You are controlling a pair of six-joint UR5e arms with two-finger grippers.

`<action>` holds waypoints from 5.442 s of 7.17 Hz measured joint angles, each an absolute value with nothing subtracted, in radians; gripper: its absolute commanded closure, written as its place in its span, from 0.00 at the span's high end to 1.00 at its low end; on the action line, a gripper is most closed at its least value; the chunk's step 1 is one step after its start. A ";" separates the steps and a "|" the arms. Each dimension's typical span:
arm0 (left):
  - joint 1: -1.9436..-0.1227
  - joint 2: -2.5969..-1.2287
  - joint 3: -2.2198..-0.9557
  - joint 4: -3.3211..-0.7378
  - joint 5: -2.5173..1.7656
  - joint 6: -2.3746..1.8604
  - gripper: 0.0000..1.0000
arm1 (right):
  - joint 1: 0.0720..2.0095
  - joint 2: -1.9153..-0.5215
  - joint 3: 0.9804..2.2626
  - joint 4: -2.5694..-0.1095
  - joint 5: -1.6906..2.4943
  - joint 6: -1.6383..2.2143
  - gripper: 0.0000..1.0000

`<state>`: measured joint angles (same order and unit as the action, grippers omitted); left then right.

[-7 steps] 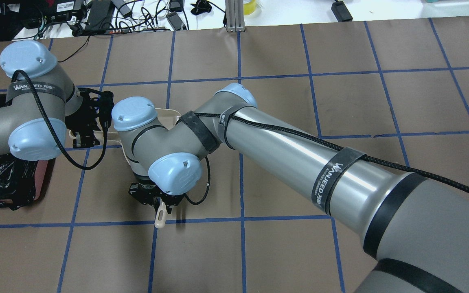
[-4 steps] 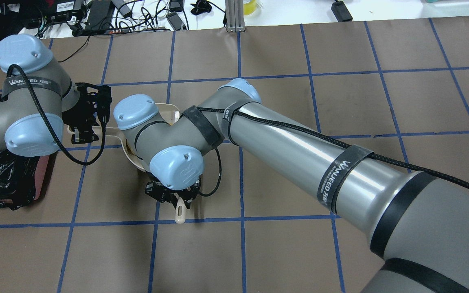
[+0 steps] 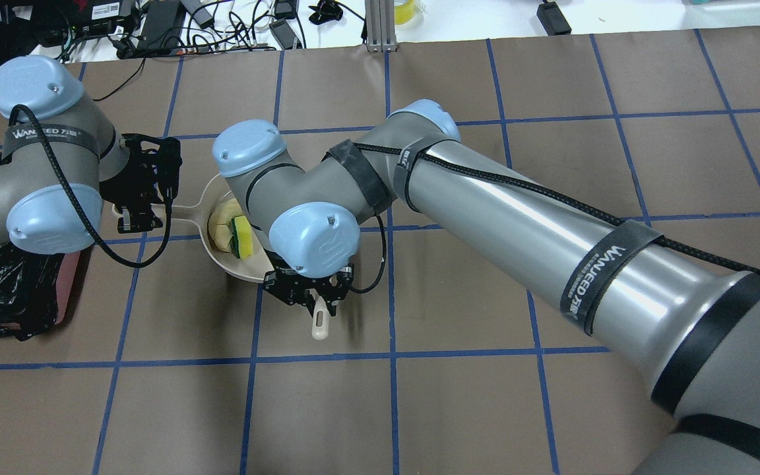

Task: Sweep and dump trash into bin
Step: 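Sweep the yellow potato toy into the dustpan with the right gripper's brush, then lift the brush away from the dustpan with the right gripper, then tilt the dustpan over the bag with the left gripper while the right lowers the brush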

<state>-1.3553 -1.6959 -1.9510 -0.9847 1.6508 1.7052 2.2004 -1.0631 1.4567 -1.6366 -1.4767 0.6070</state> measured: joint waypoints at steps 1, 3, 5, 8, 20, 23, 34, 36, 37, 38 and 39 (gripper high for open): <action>-1.346 -1.696 -1.951 -0.985 1.643 1.707 0.00 | 2.186 -1.078 1.471 -1.624 -1.474 0.588 0.04; -1.306 -1.699 -1.951 -0.986 1.604 1.720 0.00 | 2.172 -1.089 1.509 -1.619 -1.473 0.591 0.04; -1.293 -1.711 -1.953 -0.987 1.588 1.738 0.00 | 2.172 -1.085 1.533 -1.627 -1.448 0.666 0.03; -1.292 -1.758 -1.959 -0.986 1.584 1.754 0.00 | 2.176 -1.077 1.582 -1.704 -1.348 0.700 0.04; -1.299 -1.820 -1.952 -0.985 1.586 1.731 0.19 | 2.215 -1.014 1.512 -1.858 -1.355 0.621 0.04; -1.299 -1.821 -1.951 -0.985 1.585 1.729 0.00 | 2.202 -1.047 1.515 -1.801 -1.435 0.585 0.04; -1.157 -1.748 -1.899 -1.128 1.456 1.727 0.00 | 1.378 -1.195 1.602 -1.716 -1.802 -0.179 0.00; -1.041 -1.728 -1.807 -1.256 1.451 1.729 0.00 | 1.297 -1.146 1.606 -1.787 -1.825 -0.286 0.00; -0.973 -1.722 -1.771 -1.298 1.451 1.731 0.00 | 1.283 -1.136 1.617 -1.796 -1.825 -0.295 0.00; -0.904 -1.717 -1.747 -1.323 1.451 1.732 0.00 | 1.277 -1.129 1.629 -1.802 -1.825 -0.295 0.00; -0.830 -1.715 -1.722 -1.347 1.451 1.733 0.00 | 1.275 -1.119 1.637 -1.804 -1.824 -0.293 0.00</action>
